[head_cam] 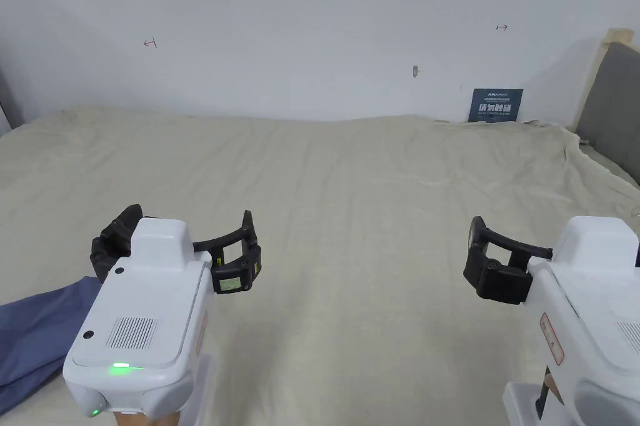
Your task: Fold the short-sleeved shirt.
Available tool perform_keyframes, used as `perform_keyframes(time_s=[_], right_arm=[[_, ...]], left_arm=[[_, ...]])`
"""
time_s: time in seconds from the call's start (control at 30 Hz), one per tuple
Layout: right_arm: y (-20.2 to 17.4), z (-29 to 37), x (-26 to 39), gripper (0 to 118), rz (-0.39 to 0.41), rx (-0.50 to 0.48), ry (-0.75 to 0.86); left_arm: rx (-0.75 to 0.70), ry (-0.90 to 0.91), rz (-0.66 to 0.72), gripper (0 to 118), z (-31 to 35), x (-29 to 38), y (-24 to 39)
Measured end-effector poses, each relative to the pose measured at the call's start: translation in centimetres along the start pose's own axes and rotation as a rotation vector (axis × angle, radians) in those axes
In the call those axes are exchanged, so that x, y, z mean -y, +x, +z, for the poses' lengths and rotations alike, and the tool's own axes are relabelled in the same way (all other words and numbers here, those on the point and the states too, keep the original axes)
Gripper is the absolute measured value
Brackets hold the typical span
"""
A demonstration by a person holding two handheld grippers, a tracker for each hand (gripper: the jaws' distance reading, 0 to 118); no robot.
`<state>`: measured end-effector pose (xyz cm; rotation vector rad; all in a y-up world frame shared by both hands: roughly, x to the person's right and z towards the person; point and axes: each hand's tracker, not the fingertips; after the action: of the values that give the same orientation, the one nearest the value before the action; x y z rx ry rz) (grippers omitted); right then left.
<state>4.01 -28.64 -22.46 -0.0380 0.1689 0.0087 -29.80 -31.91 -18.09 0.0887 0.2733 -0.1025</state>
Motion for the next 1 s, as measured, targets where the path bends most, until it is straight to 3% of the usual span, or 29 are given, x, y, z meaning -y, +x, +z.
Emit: perform_keyframes(time_s=[1.0], right_arm=[[0.02,-0.04,-0.08,118,-0.008,-0.001,0.000]], left_arm=[[0.004,0.008,0.010,118,0.03,-0.25,0.09]])
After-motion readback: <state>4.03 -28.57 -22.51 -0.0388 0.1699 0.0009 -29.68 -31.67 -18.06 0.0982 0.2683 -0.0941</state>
